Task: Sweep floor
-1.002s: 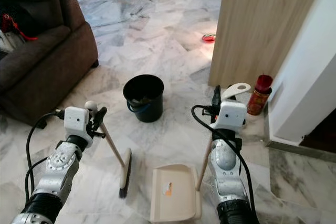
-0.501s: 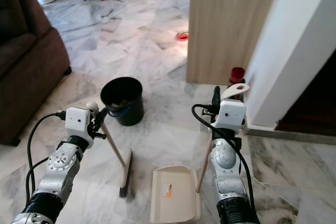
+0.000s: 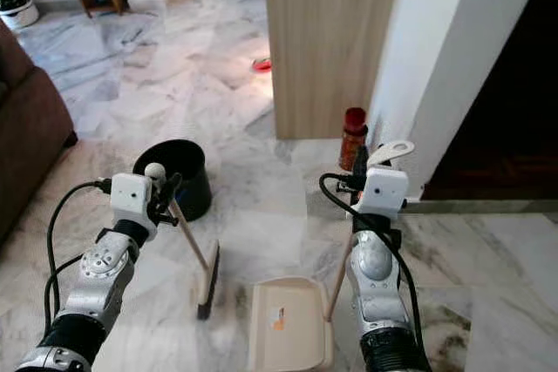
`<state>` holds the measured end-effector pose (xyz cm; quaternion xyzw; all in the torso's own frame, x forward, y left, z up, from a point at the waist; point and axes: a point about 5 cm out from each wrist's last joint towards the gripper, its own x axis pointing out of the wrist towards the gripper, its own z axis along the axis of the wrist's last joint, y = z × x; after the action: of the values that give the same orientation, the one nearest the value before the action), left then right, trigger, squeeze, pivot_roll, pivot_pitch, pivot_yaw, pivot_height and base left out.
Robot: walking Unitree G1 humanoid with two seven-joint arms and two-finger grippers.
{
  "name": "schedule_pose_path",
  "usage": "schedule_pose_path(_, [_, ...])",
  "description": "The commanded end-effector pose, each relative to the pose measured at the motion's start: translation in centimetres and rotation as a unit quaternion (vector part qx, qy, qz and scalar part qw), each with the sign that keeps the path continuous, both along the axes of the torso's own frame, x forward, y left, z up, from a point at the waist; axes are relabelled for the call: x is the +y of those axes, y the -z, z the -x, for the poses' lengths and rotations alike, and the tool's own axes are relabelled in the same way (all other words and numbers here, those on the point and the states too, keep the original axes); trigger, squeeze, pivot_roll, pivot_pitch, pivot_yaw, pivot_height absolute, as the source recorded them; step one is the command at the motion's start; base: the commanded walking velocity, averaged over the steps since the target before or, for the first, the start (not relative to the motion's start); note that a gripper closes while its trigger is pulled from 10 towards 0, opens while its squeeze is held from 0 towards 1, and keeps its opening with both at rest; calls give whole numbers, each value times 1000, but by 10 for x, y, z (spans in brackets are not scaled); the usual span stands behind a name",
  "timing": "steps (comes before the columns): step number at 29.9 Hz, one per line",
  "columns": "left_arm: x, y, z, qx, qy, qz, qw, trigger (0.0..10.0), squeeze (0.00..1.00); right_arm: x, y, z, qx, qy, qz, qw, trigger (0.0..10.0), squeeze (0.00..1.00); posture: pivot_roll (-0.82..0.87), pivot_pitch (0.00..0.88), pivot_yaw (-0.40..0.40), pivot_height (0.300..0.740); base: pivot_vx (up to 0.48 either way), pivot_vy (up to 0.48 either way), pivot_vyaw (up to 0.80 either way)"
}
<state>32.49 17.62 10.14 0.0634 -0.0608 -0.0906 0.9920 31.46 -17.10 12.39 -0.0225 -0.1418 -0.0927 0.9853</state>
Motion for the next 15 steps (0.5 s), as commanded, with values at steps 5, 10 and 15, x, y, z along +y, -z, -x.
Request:
schedule_pose_path(5, [2,-9,-4,-19,0,-19,1000,10000,0,0,-6,-2,-13,3,-5,1000,10000,0,-67,40,103,740,0,-55,-800])
schedule_pose_path(10, [2,-8,-5,-18,-2,-20,1000,10000,0,-1,-6,-2,-13,3,-5,1000,10000,0,-66,43,99,740,0,-188,-800])
schedule_pose_path(15, [1,-8,-4,-21,-4,-21,1000,10000,0,-2,-7,-3,-12,3,-3,1000,10000,0,-64,48,93,740,0,0,-800])
